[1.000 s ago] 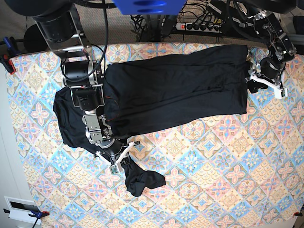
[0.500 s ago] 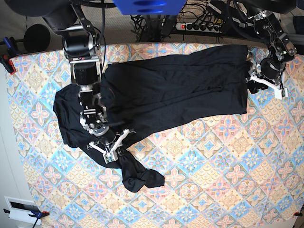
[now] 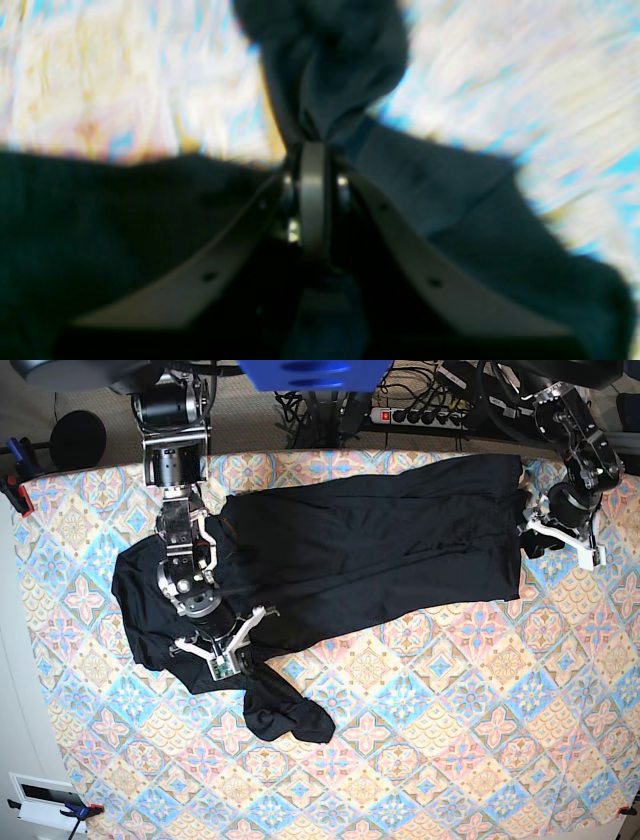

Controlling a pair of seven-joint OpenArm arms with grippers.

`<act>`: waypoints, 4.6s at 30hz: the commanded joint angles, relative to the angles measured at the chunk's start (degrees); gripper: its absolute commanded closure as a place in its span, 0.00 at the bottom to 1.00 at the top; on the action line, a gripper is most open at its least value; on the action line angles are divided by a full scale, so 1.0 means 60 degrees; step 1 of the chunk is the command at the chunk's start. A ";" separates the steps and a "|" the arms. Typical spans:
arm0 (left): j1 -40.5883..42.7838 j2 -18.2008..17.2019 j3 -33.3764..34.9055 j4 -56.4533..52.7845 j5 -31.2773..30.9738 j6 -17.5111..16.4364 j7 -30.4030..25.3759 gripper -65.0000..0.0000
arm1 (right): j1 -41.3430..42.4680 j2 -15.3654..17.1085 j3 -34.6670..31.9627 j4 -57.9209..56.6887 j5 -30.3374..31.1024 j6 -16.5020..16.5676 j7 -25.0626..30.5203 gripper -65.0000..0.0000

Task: Layout the t-shirt on the table in an organized manner, then fold the t-shirt properly
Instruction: 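Grasp the sleeve fabric with the right gripper and lift it, then fold the held sleeve with the right gripper onto the shirt body, then regrasp the folded fabric with the right gripper and lift it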

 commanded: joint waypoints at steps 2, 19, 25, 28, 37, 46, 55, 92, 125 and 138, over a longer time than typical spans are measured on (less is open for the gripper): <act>-0.0051 -0.0153 -0.0028 0.0160 -0.0104 -0.0039 -0.0147 0.55 | -0.0127 0.0027 0.0022 0.0694 0.0079 0.0047 -0.0134 1.00; -0.0066 -0.0153 0.0016 0.0160 -0.0104 -0.0039 -0.0147 0.55 | -0.1798 -0.0003 0.0739 0.4298 0.0064 0.0047 -0.2332 1.00; -0.0066 -0.0153 0.0030 0.0160 -0.0089 -0.0039 -0.0147 0.55 | -0.2428 -0.0017 0.0666 0.5104 0.0064 0.0047 -0.2596 1.00; -0.0066 -0.0153 0.0030 0.0145 -0.0089 -0.0039 -0.0147 0.55 | -0.2823 -0.0032 0.0534 0.5324 0.0064 0.0047 -0.2581 1.00; -0.0066 -0.0182 0.0514 0.0130 -0.0074 -0.0039 -0.0176 0.55 | -0.3468 -0.0003 -0.1356 0.5368 0.0064 0.0047 -0.2523 1.00; -0.0066 -0.0197 0.0514 0.0116 -0.0074 -0.0039 -0.0191 0.55 | -0.3439 0.0012 -0.1942 0.5280 0.0064 0.0047 -0.2523 1.00; -0.0066 -0.0182 0.0514 0.0116 -0.0045 -0.0039 -0.0176 0.55 | -0.3424 0.0012 -0.1927 0.5265 0.0064 0.0047 -0.2874 0.91; 0.0007 -0.0138 0.0455 0.0101 -0.0001 -0.0039 -0.0162 0.55 | 0.4429 -0.0354 -0.0037 -0.5284 0.7068 0.0633 -0.4398 0.59; 0.0183 -0.0138 0.0441 0.0101 -0.0089 -0.0039 -0.0147 0.55 | 0.5602 0.0085 -0.1751 -0.8053 0.4460 0.0589 -0.0325 0.59; 0.0183 -0.0138 0.0441 0.0101 -0.0089 -0.0039 -0.0147 0.55 | 0.4869 0.0041 -0.1781 -0.8024 0.4445 0.0589 -0.0369 0.59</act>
